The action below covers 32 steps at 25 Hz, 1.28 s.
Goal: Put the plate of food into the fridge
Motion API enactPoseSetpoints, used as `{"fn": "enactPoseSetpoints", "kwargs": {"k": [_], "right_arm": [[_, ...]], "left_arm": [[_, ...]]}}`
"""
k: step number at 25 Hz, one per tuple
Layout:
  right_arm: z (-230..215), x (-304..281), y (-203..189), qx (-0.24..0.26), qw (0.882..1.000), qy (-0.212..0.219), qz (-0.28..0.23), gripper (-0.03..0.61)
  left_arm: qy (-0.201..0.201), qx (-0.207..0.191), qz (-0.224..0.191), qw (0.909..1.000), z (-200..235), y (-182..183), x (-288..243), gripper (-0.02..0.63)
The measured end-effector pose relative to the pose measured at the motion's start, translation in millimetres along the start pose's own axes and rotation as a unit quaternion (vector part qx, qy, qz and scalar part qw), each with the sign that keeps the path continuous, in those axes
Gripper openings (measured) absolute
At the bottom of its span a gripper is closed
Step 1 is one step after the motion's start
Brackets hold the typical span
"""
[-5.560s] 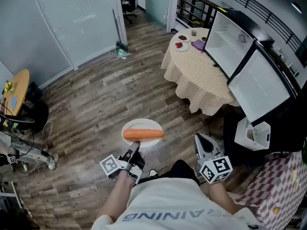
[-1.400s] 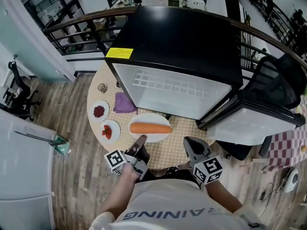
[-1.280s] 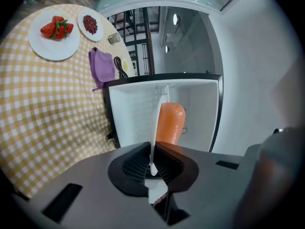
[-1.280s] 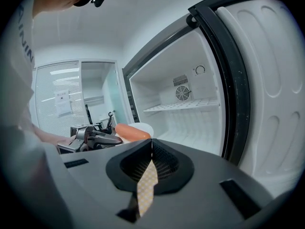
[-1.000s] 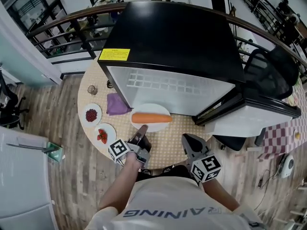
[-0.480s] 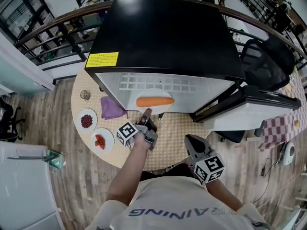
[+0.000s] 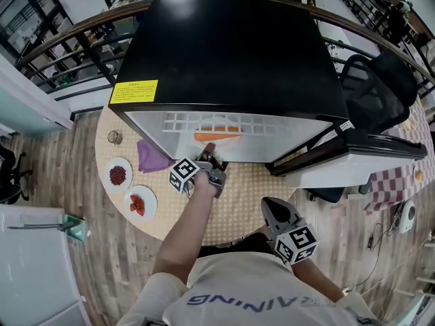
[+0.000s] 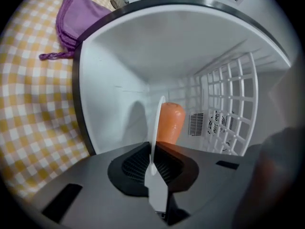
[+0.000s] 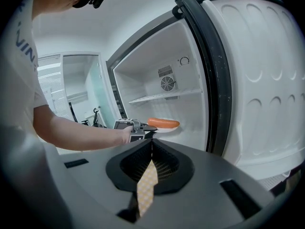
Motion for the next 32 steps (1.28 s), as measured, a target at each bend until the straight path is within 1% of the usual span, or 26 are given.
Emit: {"fn": "enactPoseSetpoints", "kwargs": {"k": [6, 12, 15, 19, 22, 26, 28, 30, 32], "right_arm": [[-2, -3, -1, -0.005, 1.0, 0.004, 0.005, 0.021], [-3, -6, -1, -0.007, 1.0, 0.005, 0.007, 0.021], [-4, -8, 0, -0.01, 1.0, 0.005, 0.005, 0.021], [-4, -10, -1, -0.01, 1.0, 0.009, 0.006, 0.021], [-3, -11, -1, -0.013, 1.0, 0.01, 0.006, 0.021], [-3, -13, 1, -0.013, 1.0, 0.014, 0.004, 0.021], [-3, -15, 0, -0.013, 1.0, 0.016, 0.005, 0.021], [-2, -15, -1, -0.013, 1.0, 0.018, 0.006, 0.021], [-1, -16, -2, -0.013, 1.0, 0.02, 0.008, 0.021]], "left_arm": [[0.013, 0.018, -0.009, 0.9997, 1, 6, -13, 0.032], [0.036, 0.016, -0.017, 0.9991, 3, 10, -17, 0.038], [0.034, 0.028, -0.021, 0.9988, 3, 10, -20, 0.044], [0.036, 0.027, -0.006, 0.999, 1, 13, -23, 0.046], [0.036, 0.005, 0.015, 0.9992, -3, 15, -23, 0.046], [0.038, -0.045, 0.057, 0.9967, -7, 15, -24, 0.061], [0.035, -0.081, 0.078, 0.993, -11, 14, -26, 0.07], [0.034, -0.119, 0.102, 0.9871, -15, 11, -28, 0.105], [0.038, -0.155, 0.127, 0.9791, -16, 8, -30, 0.148]]}}
Point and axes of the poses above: the fingertips, and each gripper's own axes: x backward along the fingers, z to its left, y out of its top, the point moved 9 cm from there along x, backward along the fingers, and after that the axes turned 6 degrees about -y, right-handed, at the moved point
